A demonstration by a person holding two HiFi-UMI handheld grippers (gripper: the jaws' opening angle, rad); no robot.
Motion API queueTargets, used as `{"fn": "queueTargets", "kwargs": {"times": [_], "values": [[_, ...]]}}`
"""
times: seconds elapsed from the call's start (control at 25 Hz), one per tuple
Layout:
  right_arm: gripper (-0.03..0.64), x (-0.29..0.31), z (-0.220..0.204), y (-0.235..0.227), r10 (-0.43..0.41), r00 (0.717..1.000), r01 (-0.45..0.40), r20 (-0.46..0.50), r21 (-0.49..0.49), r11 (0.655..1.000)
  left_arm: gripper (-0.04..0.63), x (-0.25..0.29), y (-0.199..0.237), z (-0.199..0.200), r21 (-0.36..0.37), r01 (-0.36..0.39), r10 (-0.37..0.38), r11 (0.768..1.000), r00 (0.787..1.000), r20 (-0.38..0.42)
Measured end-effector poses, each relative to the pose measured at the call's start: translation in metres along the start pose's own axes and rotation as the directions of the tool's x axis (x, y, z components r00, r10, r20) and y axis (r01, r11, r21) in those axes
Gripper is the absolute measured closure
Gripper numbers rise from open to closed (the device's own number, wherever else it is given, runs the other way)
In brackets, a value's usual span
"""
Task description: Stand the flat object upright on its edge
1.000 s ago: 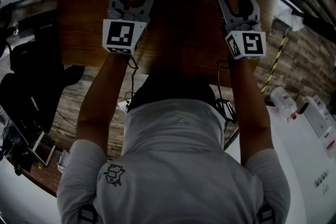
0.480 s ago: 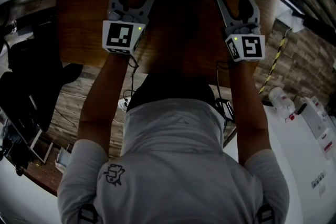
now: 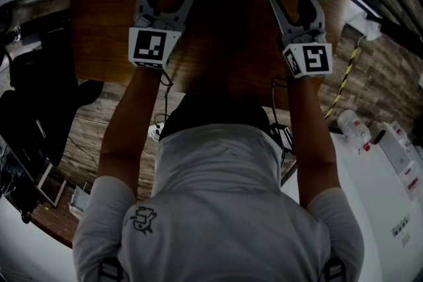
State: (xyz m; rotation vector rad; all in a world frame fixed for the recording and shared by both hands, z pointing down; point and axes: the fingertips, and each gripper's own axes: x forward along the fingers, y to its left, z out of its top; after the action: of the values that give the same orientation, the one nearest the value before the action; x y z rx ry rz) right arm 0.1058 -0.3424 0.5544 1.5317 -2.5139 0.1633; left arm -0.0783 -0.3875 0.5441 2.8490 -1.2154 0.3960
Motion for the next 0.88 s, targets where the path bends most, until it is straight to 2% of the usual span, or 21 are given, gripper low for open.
{"fn": "queueTargets", "kwargs": {"times": [0.48, 0.88], "values": [[0.376, -0.008, -0.005, -0.002, -0.007, 1.000, 0.007, -0.008, 0.018, 1.000, 0.356, -0.002, -0.004, -0.001, -0.022, -0.012, 0.012, 1.000, 1.000, 0.001], [0.377, -0.023, -0.002, -0.006, -0.024, 1.000, 0.024, -0.007, 0.024, 0.999, 0.351, -0.011, -0.003, 0.003, -0.012, -0.023, 0.023, 1.000, 1.000, -0.003]]}}
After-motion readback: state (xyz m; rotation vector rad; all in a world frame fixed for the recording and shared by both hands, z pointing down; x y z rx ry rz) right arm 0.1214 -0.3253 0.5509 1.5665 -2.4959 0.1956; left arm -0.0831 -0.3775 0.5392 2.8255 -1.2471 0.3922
